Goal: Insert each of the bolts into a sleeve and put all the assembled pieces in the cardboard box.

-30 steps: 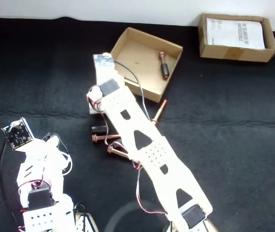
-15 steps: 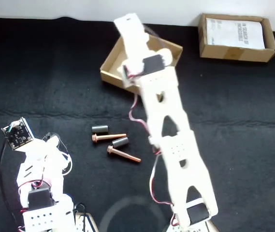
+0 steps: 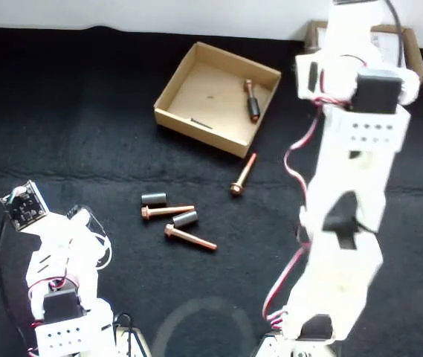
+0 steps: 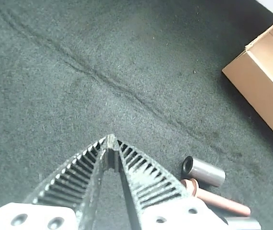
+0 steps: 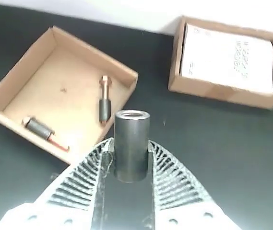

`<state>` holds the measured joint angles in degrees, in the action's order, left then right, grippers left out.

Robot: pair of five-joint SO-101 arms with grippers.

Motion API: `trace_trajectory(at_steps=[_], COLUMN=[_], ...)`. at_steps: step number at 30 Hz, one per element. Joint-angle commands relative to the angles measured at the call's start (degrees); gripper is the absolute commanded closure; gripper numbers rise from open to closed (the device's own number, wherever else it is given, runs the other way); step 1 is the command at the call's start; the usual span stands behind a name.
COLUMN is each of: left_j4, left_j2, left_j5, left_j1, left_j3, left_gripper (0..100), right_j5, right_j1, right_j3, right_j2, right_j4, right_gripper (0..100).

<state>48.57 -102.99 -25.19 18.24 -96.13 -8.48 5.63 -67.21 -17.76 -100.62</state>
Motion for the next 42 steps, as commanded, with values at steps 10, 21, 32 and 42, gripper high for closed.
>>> trace_trajectory(at_steps=[10,21,32,42], left_j4=[-3.7,6.1,7.5,7.4], left_j2=[-0.5,0.0,2.0,38.1], left_j5=[7.6,8.0,13.8,1.1], left_j1=[-0.8,-13.8,-20.9,-23.1], left_j3=[0.4,14.0,24.5,52.2], left_gripper=[99,99,99,99], right_j5=[-0.7,-2.9,-12.1,-16.2], right_j1=[-0.8,-1.0,-18.2,-21.7], right_j3=[55.4,88.9,114.9,125.9], right_j2=[50.7,82.8,105.0,113.8], right_j4=[0.4,7.3,15.3,21.1], right_gripper=[99.1,99.1,99.1,99.1])
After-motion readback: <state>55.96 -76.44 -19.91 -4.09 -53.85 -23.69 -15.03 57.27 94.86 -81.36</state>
